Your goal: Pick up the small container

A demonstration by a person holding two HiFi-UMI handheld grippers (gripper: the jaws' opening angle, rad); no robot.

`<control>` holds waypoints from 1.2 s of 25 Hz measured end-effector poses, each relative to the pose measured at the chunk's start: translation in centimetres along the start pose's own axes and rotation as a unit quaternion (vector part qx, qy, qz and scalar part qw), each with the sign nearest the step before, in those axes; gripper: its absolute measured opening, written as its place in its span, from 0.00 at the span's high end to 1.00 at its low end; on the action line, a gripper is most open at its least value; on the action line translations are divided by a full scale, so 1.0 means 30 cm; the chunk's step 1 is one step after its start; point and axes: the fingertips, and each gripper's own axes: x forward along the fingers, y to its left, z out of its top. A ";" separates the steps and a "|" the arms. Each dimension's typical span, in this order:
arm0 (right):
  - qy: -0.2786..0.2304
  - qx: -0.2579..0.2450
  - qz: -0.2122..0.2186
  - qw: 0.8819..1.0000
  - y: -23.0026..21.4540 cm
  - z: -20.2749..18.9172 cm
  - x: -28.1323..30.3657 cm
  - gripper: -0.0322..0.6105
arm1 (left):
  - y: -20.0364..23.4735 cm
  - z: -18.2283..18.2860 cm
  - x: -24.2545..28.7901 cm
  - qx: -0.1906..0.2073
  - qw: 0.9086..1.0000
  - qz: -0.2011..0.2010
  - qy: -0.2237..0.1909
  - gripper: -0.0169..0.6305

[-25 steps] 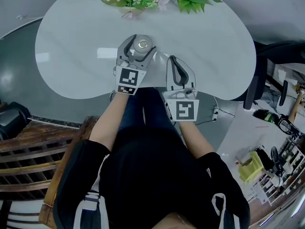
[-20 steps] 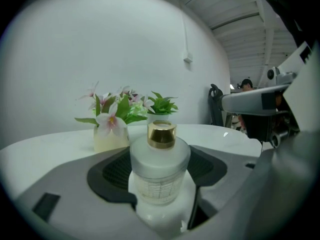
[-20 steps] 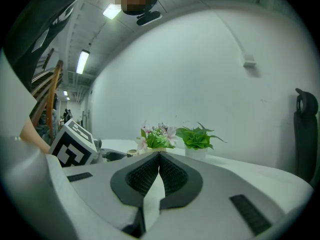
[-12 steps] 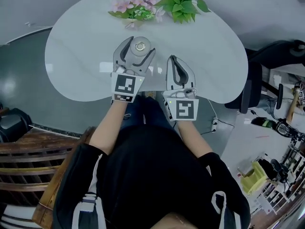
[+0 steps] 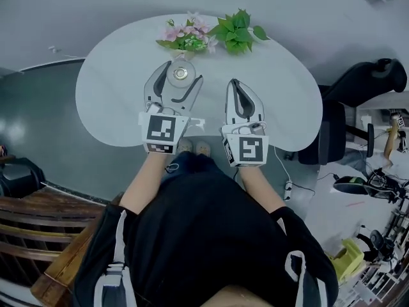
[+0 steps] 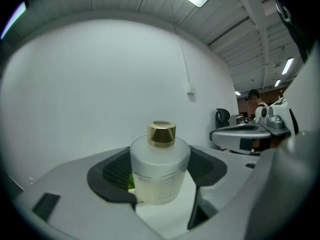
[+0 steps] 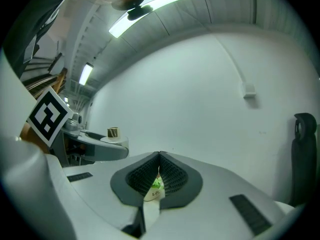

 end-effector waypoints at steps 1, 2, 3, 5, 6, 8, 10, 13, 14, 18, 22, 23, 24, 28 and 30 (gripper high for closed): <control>-0.004 -0.002 -0.002 1.000 -0.004 0.018 -0.003 0.92 | 0.002 0.019 -0.014 -0.001 1.000 0.004 -0.003 0.46; -0.007 -0.003 -0.004 1.000 -0.008 0.035 -0.006 0.92 | 0.004 0.037 -0.028 -0.002 1.000 0.008 -0.005 0.46; -0.010 -0.004 -0.006 1.000 -0.012 0.052 -0.010 0.92 | 0.005 0.052 -0.041 -0.002 1.000 0.011 -0.006 0.46; -0.013 -0.007 -0.010 1.000 -0.017 0.083 -0.020 0.92 | 0.007 0.079 -0.069 -0.003 1.000 0.018 -0.007 0.46; -0.014 -0.006 -0.013 1.000 -0.019 0.097 -0.026 0.92 | 0.008 0.089 -0.082 -0.004 1.000 0.022 -0.008 0.46; -0.012 -0.003 -0.019 1.000 -0.022 0.121 -0.038 0.92 | 0.010 0.107 -0.108 -0.005 1.000 0.028 -0.010 0.46; -0.012 -0.006 -0.018 1.000 -0.017 0.138 -0.055 0.92 | 0.009 0.119 -0.135 -0.005 0.999 0.035 -0.011 0.46; -0.017 -0.007 -0.011 1.000 -0.006 0.145 -0.083 0.92 | 0.002 0.123 -0.169 -0.007 0.999 0.042 -0.010 0.46; -0.018 -0.005 -0.011 1.000 -0.003 0.147 -0.090 0.92 | 0.002 0.122 -0.175 -0.007 0.999 0.043 -0.009 0.46; -0.018 -0.002 -0.007 1.000 0.015 0.148 -0.110 0.92 | 0.000 0.114 -0.193 -0.007 0.999 0.048 -0.007 0.46; -0.020 -0.004 -0.005 1.000 0.024 0.150 -0.131 0.92 | -0.010 0.112 -0.212 -0.005 0.999 0.052 -0.010 0.46; -0.020 -0.005 -0.005 1.000 0.025 0.150 -0.139 0.92 | -0.015 0.113 -0.219 -0.005 0.999 0.053 -0.012 0.46; -0.021 -0.006 -0.005 1.000 0.026 0.150 -0.146 0.92 | -0.019 0.113 -0.224 -0.005 0.998 0.053 -0.014 0.46; -0.018 -0.007 -0.004 1.000 0.030 0.139 -0.153 0.92 | -0.020 0.104 -0.230 -0.008 0.998 0.055 -0.013 0.46; -0.016 -0.007 -0.003 1.000 0.034 0.134 -0.156 0.92 | -0.019 0.101 -0.234 -0.009 0.998 0.056 -0.012 0.46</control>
